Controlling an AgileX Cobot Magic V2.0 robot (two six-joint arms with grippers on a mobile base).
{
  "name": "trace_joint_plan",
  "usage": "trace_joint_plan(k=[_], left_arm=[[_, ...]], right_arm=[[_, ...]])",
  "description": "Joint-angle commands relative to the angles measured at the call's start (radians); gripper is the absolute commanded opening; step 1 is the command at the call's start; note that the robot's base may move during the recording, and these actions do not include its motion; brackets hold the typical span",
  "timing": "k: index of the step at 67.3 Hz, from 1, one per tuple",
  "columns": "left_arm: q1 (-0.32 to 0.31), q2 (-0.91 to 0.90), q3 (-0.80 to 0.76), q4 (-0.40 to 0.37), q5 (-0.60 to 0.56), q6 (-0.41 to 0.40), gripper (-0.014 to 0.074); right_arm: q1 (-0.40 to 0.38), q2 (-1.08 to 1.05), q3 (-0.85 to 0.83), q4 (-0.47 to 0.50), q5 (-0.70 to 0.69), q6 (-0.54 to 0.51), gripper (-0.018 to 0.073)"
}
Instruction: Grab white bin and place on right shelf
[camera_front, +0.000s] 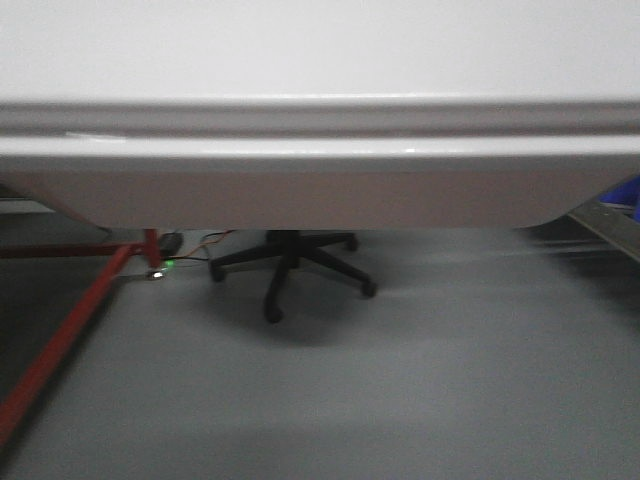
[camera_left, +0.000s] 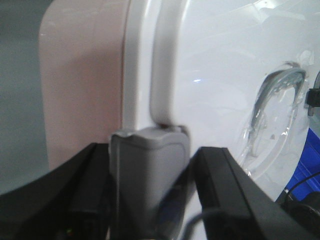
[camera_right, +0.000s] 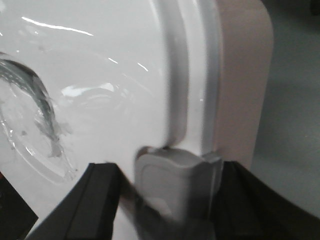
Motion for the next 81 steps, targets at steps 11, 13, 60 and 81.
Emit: trace_joint_plan(k=[11,13,60,81], left_arm=[[-0.014,-0.006,-0.031,-0.14,0.025,0.014,0.0206],[-0.014,-0.006,-0.031,-0.14,0.025,0.014,0.0206],[-0.014,-0.006,-0.031,-0.14,0.025,0.014,0.0206],[-0.014,-0.006,-0.031,-0.14,0.025,0.014,0.0206]], right_arm=[[0.008,-0.01,-0.028,0.177,0.126,-0.006,0.0344],[0.008,-0.01,-0.028,0.177,0.126,-0.006,0.0344],[0.008,-0.01,-0.028,0.177,0.126,-0.006,0.0344],[0.008,-0.01,-0.028,0.177,0.126,-0.006,0.0344]])
